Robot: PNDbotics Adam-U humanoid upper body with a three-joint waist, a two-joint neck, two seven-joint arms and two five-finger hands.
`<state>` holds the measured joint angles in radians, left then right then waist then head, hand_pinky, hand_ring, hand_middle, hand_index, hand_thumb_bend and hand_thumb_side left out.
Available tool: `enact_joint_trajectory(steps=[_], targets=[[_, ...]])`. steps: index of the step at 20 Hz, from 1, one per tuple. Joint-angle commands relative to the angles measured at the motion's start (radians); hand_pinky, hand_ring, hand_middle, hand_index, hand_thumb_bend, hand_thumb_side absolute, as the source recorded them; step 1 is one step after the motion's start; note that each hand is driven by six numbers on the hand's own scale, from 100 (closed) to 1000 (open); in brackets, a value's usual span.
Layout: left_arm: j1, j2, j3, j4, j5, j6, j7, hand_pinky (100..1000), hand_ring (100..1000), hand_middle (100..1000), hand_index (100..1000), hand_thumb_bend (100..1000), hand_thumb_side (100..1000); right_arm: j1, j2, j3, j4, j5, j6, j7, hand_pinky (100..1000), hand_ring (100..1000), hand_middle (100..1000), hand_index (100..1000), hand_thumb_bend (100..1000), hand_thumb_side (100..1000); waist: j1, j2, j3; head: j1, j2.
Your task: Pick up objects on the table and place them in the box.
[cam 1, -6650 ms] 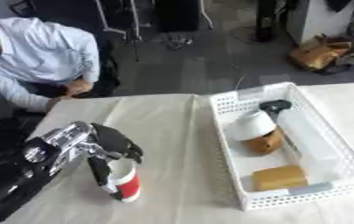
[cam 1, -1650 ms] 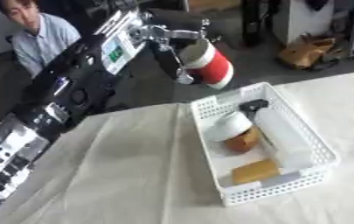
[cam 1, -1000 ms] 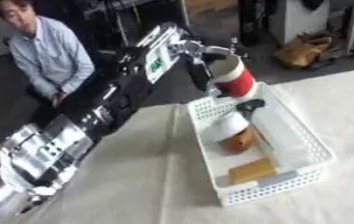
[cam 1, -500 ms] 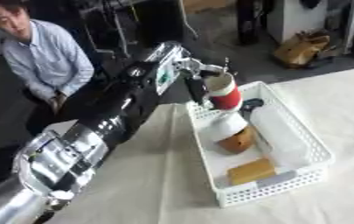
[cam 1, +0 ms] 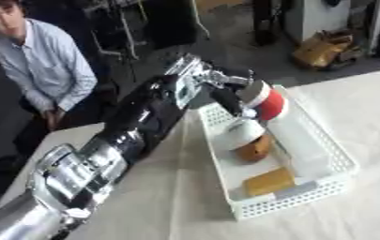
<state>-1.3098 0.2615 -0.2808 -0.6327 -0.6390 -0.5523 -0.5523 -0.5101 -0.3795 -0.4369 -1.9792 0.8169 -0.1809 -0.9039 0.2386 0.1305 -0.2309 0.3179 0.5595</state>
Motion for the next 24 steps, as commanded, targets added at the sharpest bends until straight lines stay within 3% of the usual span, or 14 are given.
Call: enact_joint_trajectory(steps=[1,2,3,4,5,8,9,11,14,15,16,17,20,24], targets=[[-0.025,0.02,-0.009,-0.024,0.077,-0.355,-0.355,680,894,898,1000,100,923,-0.017,-0.007,0.004,-0.021,-0.008,-0.007,-0.003,714,788,622,608,100,661,-0.013,-0.011,0.002,0.005,-0.007],[-0.026,0.021,-0.012,-0.026,0.088,-0.355,-0.355,680,894,898,1000,100,923,-0.017,-0.007,0.004,-0.021,-0.008,-0.008,-0.003,714,788,622,608,100,661,-0.013,-0.011,0.003,0.004,-0.006],[-0.028,0.023,-0.014,-0.026,0.09,-0.355,-0.355,774,976,966,1000,100,959,-0.018,-0.007,0.005,-0.021,-0.009,-0.008,-0.003,714,788,622,608,100,660,-0.013,-0.011,0.003,0.003,-0.005],[-0.029,0.024,-0.013,-0.026,0.087,-0.355,-0.355,774,976,966,1000,100,959,-0.018,-0.007,0.005,-0.021,-0.009,-0.009,-0.003,714,788,622,608,100,660,-0.013,-0.011,0.003,0.003,-0.005],[-0.03,0.028,-0.014,-0.024,0.075,-0.355,-0.355,844,1000,1000,1000,100,958,-0.018,-0.007,0.006,-0.021,-0.009,-0.009,-0.003,714,787,622,608,100,662,-0.013,-0.011,0.003,0.003,-0.004],[-0.031,0.036,0.0,-0.006,-0.015,-0.355,-0.355,883,1000,1000,1000,100,953,-0.019,-0.008,0.006,-0.021,-0.009,-0.01,-0.003,714,788,622,608,100,662,-0.013,-0.012,0.001,0.005,-0.002],[-0.033,0.039,0.008,0.0,-0.046,-0.355,-0.355,971,1000,1000,1000,100,916,-0.019,-0.009,0.006,-0.021,-0.008,-0.01,-0.003,714,787,622,608,100,662,-0.013,-0.012,0.001,0.005,-0.001],[-0.036,0.04,0.023,0.004,-0.106,-0.355,-0.355,1000,1000,1000,1000,117,916,-0.02,-0.009,0.007,-0.021,-0.007,-0.01,-0.003,714,787,622,608,100,661,-0.013,-0.012,0.001,0.006,-0.002],[-0.041,0.04,0.033,-0.004,-0.186,-0.355,-0.355,1000,1000,1000,1000,191,894,-0.02,-0.009,0.007,-0.021,-0.007,-0.01,-0.003,714,787,621,608,100,661,-0.013,-0.013,0.0,0.008,0.0],[-0.042,0.039,0.035,-0.008,-0.207,-0.355,-0.355,1000,1000,1000,1000,312,888,-0.021,-0.009,0.007,-0.021,-0.007,-0.01,-0.003,714,787,621,607,100,659,-0.013,-0.013,0.0,0.009,0.001],[-0.043,0.038,0.036,-0.014,-0.23,-0.355,-0.355,1000,1000,1000,1000,312,888,-0.022,-0.008,0.007,-0.021,-0.007,-0.01,-0.003,714,787,621,607,100,659,-0.013,-0.013,0.0,0.009,0.0],[-0.044,0.038,0.037,-0.019,-0.252,-0.355,-0.355,1000,1000,1000,1000,388,881,-0.022,-0.008,0.008,-0.021,-0.008,-0.011,-0.003,714,787,621,607,100,659,-0.013,-0.013,-0.001,0.01,0.0],[-0.044,0.035,0.04,-0.025,-0.303,-0.355,-0.355,1000,1000,1000,1000,455,913,-0.023,-0.007,0.009,-0.021,-0.008,-0.012,-0.003,714,787,621,607,100,658,-0.013,-0.012,-0.003,0.011,0.0],[-0.042,0.025,0.039,-0.017,-0.312,-0.355,-0.355,1000,1000,1000,1000,471,949,-0.024,-0.006,0.009,-0.021,-0.008,-0.012,-0.003,714,787,621,608,100,654,-0.013,-0.011,-0.004,0.012,0.0]])
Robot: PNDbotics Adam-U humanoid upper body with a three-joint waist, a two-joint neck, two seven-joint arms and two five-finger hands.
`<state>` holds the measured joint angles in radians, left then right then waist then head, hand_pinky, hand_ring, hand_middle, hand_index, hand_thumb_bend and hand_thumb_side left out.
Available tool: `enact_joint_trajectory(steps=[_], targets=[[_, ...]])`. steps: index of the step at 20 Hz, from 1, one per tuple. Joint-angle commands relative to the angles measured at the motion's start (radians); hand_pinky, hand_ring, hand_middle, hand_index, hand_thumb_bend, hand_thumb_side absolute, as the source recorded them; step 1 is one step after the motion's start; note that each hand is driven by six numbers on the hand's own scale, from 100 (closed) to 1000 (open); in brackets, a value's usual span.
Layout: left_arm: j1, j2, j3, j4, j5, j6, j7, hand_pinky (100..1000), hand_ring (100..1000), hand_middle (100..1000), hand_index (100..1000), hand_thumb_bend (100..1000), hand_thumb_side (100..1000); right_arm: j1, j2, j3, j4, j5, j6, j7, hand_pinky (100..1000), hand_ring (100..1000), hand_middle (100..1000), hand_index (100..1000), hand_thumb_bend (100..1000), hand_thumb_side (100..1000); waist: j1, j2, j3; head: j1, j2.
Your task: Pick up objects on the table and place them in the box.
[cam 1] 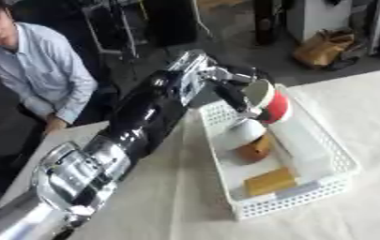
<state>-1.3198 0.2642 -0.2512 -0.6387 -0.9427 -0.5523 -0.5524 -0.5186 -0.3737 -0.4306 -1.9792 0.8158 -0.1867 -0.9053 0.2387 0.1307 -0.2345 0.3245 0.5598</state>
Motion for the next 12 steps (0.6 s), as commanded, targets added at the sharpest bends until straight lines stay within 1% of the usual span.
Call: enact_joint_trajectory(steps=[1,3,4,5,6,7,8,9,11,12], targets=[[-0.032,0.022,0.008,-0.009,-0.006,-0.355,-0.355,1000,1000,1000,1000,498,972,-0.015,-0.011,0.002,-0.021,-0.007,-0.006,-0.002,714,787,621,608,100,653,-0.013,-0.011,-0.001,0.005,0.0],[-0.033,0.019,0.005,-0.006,-0.002,-0.355,-0.355,1000,1000,1000,1000,543,998,-0.016,-0.01,0.002,-0.021,-0.008,-0.006,-0.002,714,787,621,607,100,652,-0.013,-0.011,-0.002,0.004,0.001],[-0.034,0.019,0.004,-0.006,-0.001,-0.355,-0.355,1000,1000,1000,1000,543,998,-0.016,-0.01,0.003,-0.021,-0.009,-0.006,-0.002,714,787,621,607,100,652,-0.013,-0.011,-0.002,0.004,0.001],[-0.034,0.018,0.002,-0.006,0.0,-0.355,-0.355,1000,1000,1000,1000,617,1000,-0.016,-0.01,0.003,-0.021,-0.009,-0.006,-0.002,714,787,621,607,100,650,-0.013,-0.011,-0.002,0.004,0.001],[-0.034,0.016,-0.002,-0.006,-0.001,-0.355,-0.355,1000,1000,1000,1000,649,1000,-0.016,-0.01,0.003,-0.021,-0.009,-0.006,-0.002,714,787,621,607,100,650,-0.013,-0.011,-0.002,0.004,0.001],[-0.034,0.015,-0.006,-0.006,-0.003,-0.355,-0.355,1000,1000,1000,1000,770,1000,-0.016,-0.009,0.003,-0.021,-0.01,-0.006,-0.002,714,787,620,607,100,648,-0.013,-0.011,-0.003,0.004,0.0],[-0.035,0.014,-0.01,-0.007,-0.008,-0.355,-0.355,1000,1000,1000,1000,770,1000,-0.015,-0.009,0.004,-0.021,-0.011,-0.006,-0.002,714,787,620,607,100,648,-0.013,-0.012,-0.004,0.003,0.0],[-0.035,0.013,-0.012,-0.008,-0.013,-0.355,-0.355,1000,1000,1000,1000,845,1000,-0.015,-0.009,0.004,-0.021,-0.011,-0.006,-0.002,714,787,620,607,100,644,-0.013,-0.012,-0.004,0.003,0.0],[-0.035,0.01,-0.015,-0.011,-0.016,-0.355,-0.355,1000,1000,1000,1000,936,1000,-0.014,-0.007,0.004,-0.021,-0.015,-0.007,-0.002,714,787,620,606,100,642,-0.013,-0.012,-0.005,0.004,0.0],[-0.036,0.01,-0.014,-0.013,-0.013,-0.355,-0.355,1000,1000,1000,1000,936,1000,-0.014,-0.007,0.004,-0.021,-0.016,-0.007,-0.002,714,787,620,606,100,642,-0.013,-0.012,-0.005,0.004,0.0]])
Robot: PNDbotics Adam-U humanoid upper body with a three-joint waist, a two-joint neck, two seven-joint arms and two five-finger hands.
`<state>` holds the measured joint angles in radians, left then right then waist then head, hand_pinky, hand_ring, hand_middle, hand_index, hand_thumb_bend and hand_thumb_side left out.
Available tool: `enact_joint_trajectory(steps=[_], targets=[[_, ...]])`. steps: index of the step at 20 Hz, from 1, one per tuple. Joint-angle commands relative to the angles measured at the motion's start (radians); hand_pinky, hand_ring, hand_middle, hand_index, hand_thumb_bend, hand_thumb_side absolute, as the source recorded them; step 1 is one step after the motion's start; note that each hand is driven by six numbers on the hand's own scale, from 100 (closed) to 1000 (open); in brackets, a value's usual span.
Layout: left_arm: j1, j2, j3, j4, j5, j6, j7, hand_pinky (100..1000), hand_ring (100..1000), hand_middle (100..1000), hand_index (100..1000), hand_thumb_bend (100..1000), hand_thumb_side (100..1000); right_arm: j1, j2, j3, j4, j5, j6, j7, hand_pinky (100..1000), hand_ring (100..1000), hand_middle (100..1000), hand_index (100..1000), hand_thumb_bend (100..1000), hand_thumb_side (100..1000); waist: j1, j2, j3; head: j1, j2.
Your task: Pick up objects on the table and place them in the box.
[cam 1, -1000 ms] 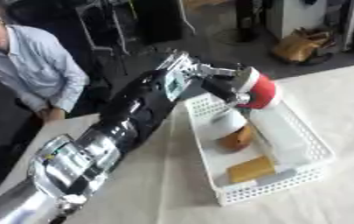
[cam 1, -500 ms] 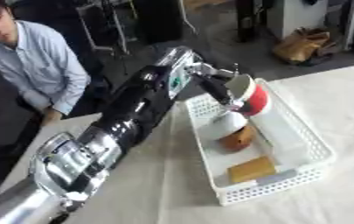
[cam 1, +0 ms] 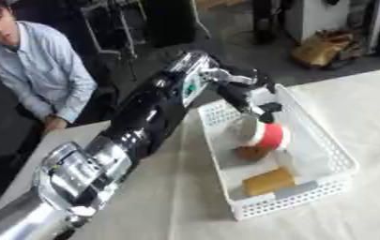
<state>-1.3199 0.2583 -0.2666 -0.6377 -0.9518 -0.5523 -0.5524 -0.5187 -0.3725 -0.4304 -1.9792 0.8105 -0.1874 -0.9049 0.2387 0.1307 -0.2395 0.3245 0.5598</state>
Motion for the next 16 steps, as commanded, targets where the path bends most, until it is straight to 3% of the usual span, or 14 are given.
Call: enact_joint_trajectory(steps=[1,6,13,14,15,16], targets=[[-0.036,0.017,0.003,-0.015,-0.002,-0.355,-0.355,1000,1000,1000,1000,945,1000,-0.014,-0.007,0.004,-0.021,-0.011,-0.007,-0.002,716,787,620,605,100,642,-0.013,-0.012,0.0,0.004,0.0],[-0.037,0.022,0.009,-0.012,-0.023,-0.355,-0.355,1000,1000,1000,1000,932,1000,-0.013,-0.005,0.004,-0.021,-0.014,-0.009,-0.002,718,787,619,605,100,639,-0.013,-0.011,-0.001,0.003,0.003],[-0.037,0.021,0.02,-0.006,-0.013,-0.355,-0.355,1000,1000,1000,1000,815,1000,-0.015,-0.011,0.004,-0.021,-0.009,-0.007,-0.002,720,787,619,605,100,641,-0.013,-0.012,0.002,0.006,0.009],[-0.035,0.018,0.026,-0.013,0.021,-0.355,-0.355,1000,1000,1000,1000,542,1000,-0.015,-0.014,0.004,-0.021,-0.007,-0.006,-0.002,720,787,619,605,100,647,-0.013,-0.012,0.005,0.005,0.009],[-0.033,0.021,0.027,-0.028,0.071,-0.355,-0.355,1000,1000,1000,1000,542,1000,-0.014,-0.017,0.004,-0.021,-0.005,-0.005,-0.002,720,787,619,605,100,647,-0.013,-0.012,0.008,0.004,0.01],[-0.03,0.025,0.025,-0.046,0.13,-0.355,-0.355,1000,1000,1000,1000,395,1000,-0.014,-0.019,0.004,-0.021,-0.003,-0.004,-0.002,720,787,619,605,100,649,-0.013,-0.012,0.011,0.003,0.012]])
